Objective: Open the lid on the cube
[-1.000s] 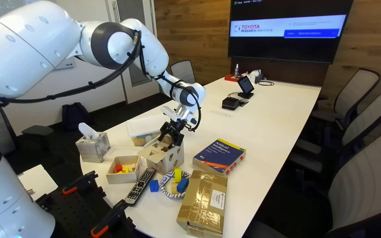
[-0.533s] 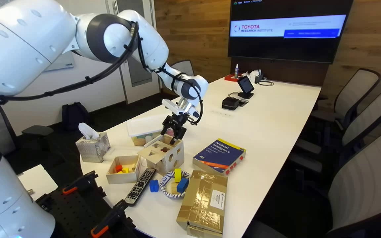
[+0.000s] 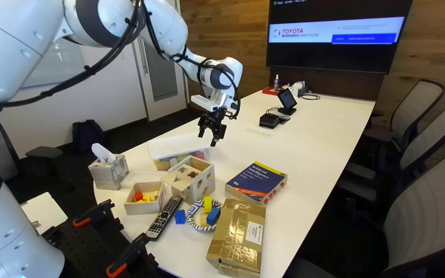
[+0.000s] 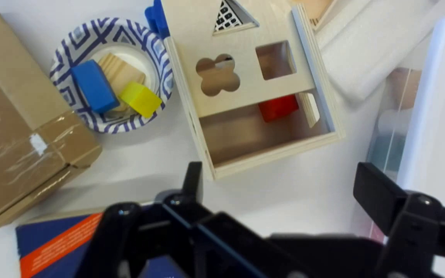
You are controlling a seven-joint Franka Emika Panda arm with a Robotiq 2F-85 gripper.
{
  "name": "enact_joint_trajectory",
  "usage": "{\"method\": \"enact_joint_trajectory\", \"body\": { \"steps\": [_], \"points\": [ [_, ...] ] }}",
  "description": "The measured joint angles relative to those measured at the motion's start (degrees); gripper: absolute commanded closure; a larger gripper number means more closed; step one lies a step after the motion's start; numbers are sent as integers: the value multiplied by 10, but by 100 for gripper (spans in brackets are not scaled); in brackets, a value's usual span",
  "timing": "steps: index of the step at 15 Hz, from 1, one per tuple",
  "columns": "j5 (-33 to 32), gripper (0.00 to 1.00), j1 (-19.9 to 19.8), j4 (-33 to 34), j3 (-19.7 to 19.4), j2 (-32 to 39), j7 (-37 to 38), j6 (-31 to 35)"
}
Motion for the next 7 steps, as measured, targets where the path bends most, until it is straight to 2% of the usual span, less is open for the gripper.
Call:
{"method": "enact_joint_trajectory", "body": {
  "steps": [7],
  "points": [
    [-41,0,27,-53,-17,-63,42,84]
  ]
}}
